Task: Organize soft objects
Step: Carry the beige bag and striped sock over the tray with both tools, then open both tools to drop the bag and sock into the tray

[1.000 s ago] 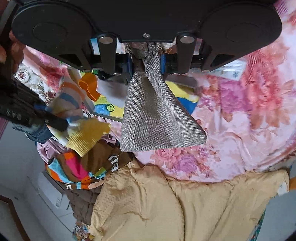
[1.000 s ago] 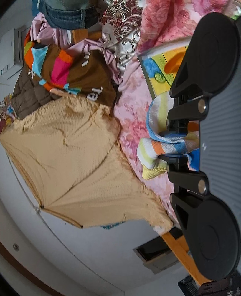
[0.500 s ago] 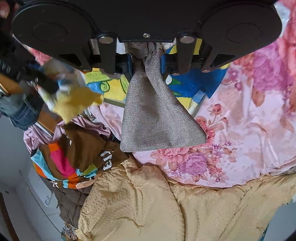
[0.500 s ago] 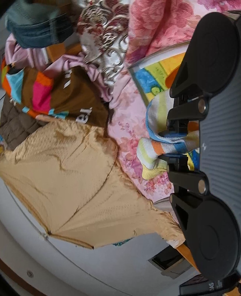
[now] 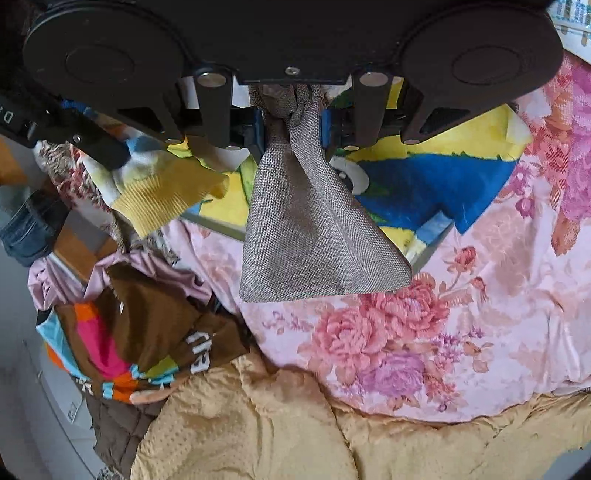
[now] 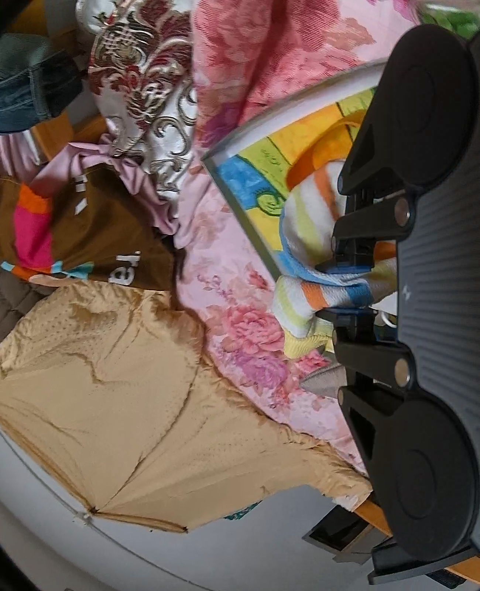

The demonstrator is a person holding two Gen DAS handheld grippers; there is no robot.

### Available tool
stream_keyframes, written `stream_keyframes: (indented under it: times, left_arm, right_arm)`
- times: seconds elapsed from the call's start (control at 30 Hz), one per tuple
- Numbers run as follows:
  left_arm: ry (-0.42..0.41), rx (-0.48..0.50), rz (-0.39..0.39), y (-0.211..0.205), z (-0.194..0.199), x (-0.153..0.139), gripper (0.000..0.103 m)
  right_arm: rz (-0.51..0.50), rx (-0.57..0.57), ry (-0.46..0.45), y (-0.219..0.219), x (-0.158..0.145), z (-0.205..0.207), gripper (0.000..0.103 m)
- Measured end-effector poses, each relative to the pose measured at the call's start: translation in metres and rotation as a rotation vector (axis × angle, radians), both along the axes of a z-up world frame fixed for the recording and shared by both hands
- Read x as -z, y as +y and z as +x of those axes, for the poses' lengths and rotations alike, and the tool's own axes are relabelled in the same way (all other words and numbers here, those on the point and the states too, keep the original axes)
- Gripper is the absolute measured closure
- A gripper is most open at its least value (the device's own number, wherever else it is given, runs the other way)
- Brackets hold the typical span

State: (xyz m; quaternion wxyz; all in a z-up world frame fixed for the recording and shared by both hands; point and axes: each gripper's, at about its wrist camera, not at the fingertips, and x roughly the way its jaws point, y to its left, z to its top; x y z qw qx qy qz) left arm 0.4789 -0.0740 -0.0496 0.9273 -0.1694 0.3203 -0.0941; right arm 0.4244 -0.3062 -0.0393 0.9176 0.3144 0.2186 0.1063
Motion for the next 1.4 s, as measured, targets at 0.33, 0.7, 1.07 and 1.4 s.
stream_keyframes:
  times: [0.33, 0.7, 1.07, 1.4]
  left_arm:
    - [0.065, -0.019, 0.025, 0.007, 0.005, 0.018, 0.073]
    - [0.098, -0.052, 0.036, 0.015, 0.003, 0.018, 0.068]
    - [0.071, -0.112, 0.021, 0.032, -0.014, -0.001, 0.050]
    - [-0.023, -0.115, 0.065, 0.033, -0.053, -0.043, 0.034]
  right_arm:
    - [-0.104, -0.031, 0.048, 0.025, 0.004, 0.006, 0.082]
    - [-0.153, -0.048, 0.067, 0.035, 0.003, 0.007, 0.072]
    - [-0.211, -0.077, 0.068, 0.042, -0.009, -0.003, 0.041]
    - [-0.276, -0.050, -0.027, 0.041, -0.053, -0.045, 0.012]
